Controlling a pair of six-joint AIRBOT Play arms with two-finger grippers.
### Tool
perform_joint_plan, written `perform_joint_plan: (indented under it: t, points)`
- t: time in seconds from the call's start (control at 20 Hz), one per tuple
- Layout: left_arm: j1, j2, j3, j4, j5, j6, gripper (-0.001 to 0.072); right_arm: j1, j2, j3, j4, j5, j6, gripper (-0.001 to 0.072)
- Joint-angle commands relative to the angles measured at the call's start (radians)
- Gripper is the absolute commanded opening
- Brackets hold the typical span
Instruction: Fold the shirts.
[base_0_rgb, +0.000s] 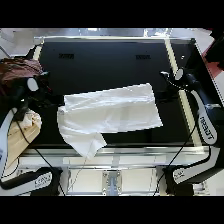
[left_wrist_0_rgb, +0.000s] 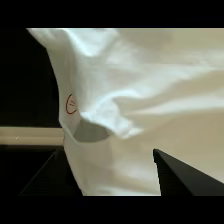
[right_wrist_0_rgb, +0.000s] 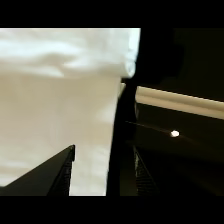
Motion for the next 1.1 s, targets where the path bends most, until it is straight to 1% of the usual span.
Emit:
perform_joint_plan:
  t: [0.0, 0.05, 0.1, 0.2, 0.3, 0.35, 0.45, 0.65, 0.75, 0.8, 0.85, 1.0, 1.05]
  points:
    - [0.013, 0.229, -0.123, 0.000, -0.103, -0.013, 0.0691, -0.033, 0.153, 0.005, -0.120, 0.093, 0.022, 0.0425]
    - [0.013, 0.283, -0.205, -0.038, -0.148, -0.019, 0.0691, -0.052, 0.190, 0.005, -0.108, 0.085, 0.027, 0.0425]
    - [0.013, 0.322, -0.284, -0.108, -0.187, -0.019, 0.0691, -0.071, 0.224, 0.005, -0.092, 0.083, 0.027, 0.0425]
    - [0.013, 0.383, -0.447, -0.267, -0.198, -0.034, 0.0691, -0.098, 0.275, 0.005, -0.075, 0.081, 0.027, 0.0425]
    - [0.013, 0.411, -0.585, -0.398, -0.197, -0.090, 0.0691, -0.105, 0.311, 0.005, -0.072, 0.080, 0.026, 0.0425]
    - [0.013, 0.417, -0.639, -0.436, -0.196, -0.121, 0.0691, -0.105, 0.325, 0.005, -0.070, 0.079, 0.024, 0.0425]
    - [0.013, 0.419, -0.721, -0.488, -0.192, -0.150, 0.0690, -0.105, 0.345, 0.005, -0.069, 0.071, 0.018, 0.0425]
    - [0.013, 0.418, -0.804, -0.602, -0.101, -0.149, 0.0690, -0.105, 0.352, 0.005, -0.062, 0.046, 0.017, 0.0425]
    - [0.013, 0.418, -0.824, -0.634, -0.052, -0.144, 0.0681, -0.105, 0.352, 0.005, -0.043, 0.032, 0.017, 0.0425]
    - [0.013, 0.418, -0.832, -0.645, -0.035, -0.142, 0.0595, -0.105, 0.352, 0.005, -0.030, 0.026, 0.017, 0.0425]
    - [0.013, 0.418, -0.837, -0.650, -0.019, -0.142, 0.0556, -0.105, 0.352, 0.005, -0.018, 0.023, 0.017, 0.0425]
    - [0.012, 0.409, -0.841, -0.649, 0.032, -0.140, 0.0546, -0.105, 0.352, 0.005, -0.002, 0.020, 0.017, 0.0425]
    - [0.012, 0.400, -0.842, -0.648, 0.029, -0.114, 0.0513, -0.105, 0.352, 0.005, 0.004, 0.019, 0.017, 0.0425]
